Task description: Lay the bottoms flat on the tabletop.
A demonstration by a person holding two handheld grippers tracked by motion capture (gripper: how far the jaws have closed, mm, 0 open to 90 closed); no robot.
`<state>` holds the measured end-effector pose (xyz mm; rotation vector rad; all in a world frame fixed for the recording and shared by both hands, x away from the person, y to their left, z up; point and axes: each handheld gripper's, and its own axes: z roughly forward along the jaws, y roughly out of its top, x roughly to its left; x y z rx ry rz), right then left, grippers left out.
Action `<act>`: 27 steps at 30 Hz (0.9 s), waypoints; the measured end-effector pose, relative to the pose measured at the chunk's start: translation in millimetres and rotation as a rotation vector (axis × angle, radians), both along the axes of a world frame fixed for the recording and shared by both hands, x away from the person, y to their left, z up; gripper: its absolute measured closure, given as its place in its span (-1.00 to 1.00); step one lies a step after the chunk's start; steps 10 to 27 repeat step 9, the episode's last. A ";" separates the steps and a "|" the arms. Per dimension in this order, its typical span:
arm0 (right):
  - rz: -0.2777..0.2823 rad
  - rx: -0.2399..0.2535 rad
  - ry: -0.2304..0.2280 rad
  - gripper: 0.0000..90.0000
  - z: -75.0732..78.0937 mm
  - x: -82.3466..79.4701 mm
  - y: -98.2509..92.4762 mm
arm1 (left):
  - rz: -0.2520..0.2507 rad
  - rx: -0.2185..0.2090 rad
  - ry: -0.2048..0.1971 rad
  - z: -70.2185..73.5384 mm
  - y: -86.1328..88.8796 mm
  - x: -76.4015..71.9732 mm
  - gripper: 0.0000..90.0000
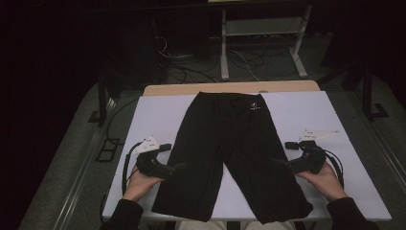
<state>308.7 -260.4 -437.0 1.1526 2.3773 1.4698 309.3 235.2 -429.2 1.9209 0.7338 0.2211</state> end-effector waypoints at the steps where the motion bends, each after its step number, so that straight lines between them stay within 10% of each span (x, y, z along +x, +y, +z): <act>1: -0.002 0.001 0.001 -1.00 -0.9 -0.2 -1.7 | 0.002 -0.002 0.001 -1.2 1.7 -0.4 -1.00; 27: -0.011 0.013 -0.007 -1.00 -4.1 -2.1 -8.3 | 0.010 0.015 -0.003 -3.8 4.2 -0.4 -1.00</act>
